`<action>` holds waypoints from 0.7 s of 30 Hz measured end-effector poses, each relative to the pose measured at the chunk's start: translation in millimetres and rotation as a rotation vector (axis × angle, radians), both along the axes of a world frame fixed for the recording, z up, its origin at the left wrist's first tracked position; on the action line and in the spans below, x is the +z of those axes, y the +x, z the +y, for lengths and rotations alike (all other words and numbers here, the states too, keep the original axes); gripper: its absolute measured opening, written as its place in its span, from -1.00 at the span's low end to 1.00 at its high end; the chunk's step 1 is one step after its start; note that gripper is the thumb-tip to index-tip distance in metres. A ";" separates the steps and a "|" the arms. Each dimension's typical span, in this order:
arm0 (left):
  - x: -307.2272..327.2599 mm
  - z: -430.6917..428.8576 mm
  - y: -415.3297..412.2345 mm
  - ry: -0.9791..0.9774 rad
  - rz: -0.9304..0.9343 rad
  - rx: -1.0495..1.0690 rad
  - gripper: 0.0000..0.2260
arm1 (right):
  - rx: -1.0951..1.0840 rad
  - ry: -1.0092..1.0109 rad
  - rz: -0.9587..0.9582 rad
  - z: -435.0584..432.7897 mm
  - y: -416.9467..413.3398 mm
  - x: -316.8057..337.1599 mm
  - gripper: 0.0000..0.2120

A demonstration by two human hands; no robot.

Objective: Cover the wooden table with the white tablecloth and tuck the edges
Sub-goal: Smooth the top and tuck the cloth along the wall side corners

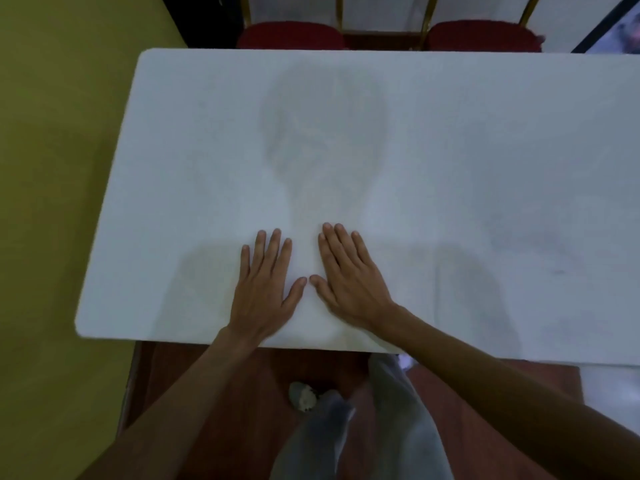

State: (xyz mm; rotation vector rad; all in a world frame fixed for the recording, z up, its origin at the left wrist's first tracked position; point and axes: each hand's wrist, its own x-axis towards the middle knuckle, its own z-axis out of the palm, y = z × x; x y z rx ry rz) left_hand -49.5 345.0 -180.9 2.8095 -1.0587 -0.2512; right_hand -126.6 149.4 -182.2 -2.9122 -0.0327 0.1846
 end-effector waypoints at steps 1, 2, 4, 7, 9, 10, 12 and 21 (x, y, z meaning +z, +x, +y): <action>0.8 -14.8 -7.0 0.000 0.008 -0.025 -0.34 | -0.034 -0.007 0.011 -24.0 -4.1 0.1 -0.30; 0.9 -32.8 -12.7 -0.005 0.015 -0.043 -0.33 | -0.064 -0.010 0.016 -50.8 -8.5 -0.1 -0.30; 0.2 -79.0 -20.0 -0.017 0.015 -0.062 -0.32 | -0.120 -0.014 0.019 -112.4 -18.2 -0.1 -0.31; 0.1 -164.8 -26.3 -0.034 0.012 -0.082 -0.31 | -0.169 -0.035 0.023 -216.4 -37.9 -0.4 -0.32; -0.6 -230.9 -25.6 -0.026 0.003 -0.130 -0.31 | -0.209 -0.051 0.034 -290.9 -50.7 1.7 -0.32; -0.6 -262.3 -23.7 -0.016 -0.002 -0.143 -0.31 | -0.238 -0.040 0.038 -328.6 -56.8 3.7 -0.31; -1.1 -316.5 -16.7 0.003 -0.019 -0.105 -0.30 | -0.362 -0.033 0.048 -407.8 -70.4 5.8 -0.29; 4.6 -362.6 -11.4 -0.005 -0.013 0.088 -0.27 | -0.589 0.020 -0.038 -533.3 -55.7 22.2 -0.29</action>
